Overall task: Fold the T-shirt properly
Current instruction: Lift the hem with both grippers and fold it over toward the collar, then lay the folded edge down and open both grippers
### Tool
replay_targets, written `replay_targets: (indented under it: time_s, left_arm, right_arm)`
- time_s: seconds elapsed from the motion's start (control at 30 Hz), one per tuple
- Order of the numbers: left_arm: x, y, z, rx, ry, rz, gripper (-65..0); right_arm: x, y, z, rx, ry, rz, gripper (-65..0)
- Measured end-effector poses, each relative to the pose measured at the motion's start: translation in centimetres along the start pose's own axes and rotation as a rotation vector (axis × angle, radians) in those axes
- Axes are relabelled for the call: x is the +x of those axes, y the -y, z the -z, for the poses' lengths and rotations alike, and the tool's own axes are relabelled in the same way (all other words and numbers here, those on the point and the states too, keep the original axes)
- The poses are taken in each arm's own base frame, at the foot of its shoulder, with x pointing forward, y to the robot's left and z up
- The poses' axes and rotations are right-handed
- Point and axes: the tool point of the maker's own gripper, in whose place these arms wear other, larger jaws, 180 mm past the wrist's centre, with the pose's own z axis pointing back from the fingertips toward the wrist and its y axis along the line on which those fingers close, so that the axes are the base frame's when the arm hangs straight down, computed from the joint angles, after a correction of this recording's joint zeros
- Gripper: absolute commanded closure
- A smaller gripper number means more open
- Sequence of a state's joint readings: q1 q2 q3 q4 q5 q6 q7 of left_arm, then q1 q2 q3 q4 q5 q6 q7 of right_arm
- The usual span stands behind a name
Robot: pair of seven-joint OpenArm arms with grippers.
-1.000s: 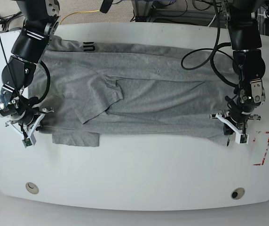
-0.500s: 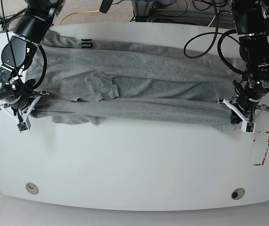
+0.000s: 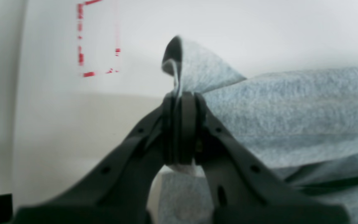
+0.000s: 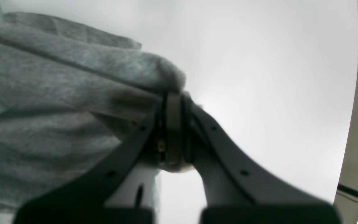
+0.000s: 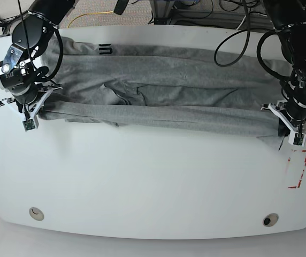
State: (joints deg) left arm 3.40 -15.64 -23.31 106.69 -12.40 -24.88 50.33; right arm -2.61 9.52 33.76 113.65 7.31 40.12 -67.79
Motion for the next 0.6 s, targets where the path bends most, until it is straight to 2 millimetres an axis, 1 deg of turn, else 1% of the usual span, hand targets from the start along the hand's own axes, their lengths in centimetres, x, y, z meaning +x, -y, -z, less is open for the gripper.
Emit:
replay_targets:
  time_s: [0.07, 0.13, 0.27, 0.37, 0.5, 0.6]
  left_arm:
    - [0.1, 0.4, -0.5, -0.004, 0.010, 0.012, 0.0]
    - [-0.4, 0.6, -0.7, -0.011, 0.001, 0.014, 0.0]
    - [-2.2, 0.2, -1.3, -0.007, -0.033, 0.001, 0.0]
    - [-4.2, -0.7, -2.2, 0.003, -0.080, 0.028, 0.0]
    - [-6.2, -0.3, -2.8, -0.022, -0.124, 0.045, 0.0]
    - [-7.2, 0.0, -3.2, -0.033, -0.148, 0.045, -0.1]
  right_arm:
    - [-0.6, -0.5, -0.2, 0.005, -0.011, -0.003, 0.0]
    - [-1.3, -0.7, -0.3, 0.009, -0.027, -0.006, 0.0]
    - [-2.8, -0.9, -0.3, 0.012, -0.066, -0.012, 0.0]
    - [-3.9, -1.1, -0.5, 0.021, -0.083, 0.001, 0.0]
    - [-5.4, -0.2, -1.0, -0.003, -0.108, 0.037, 0.0]
    - [-6.0, -0.2, -1.1, -0.004, -0.122, 0.034, 0.0]
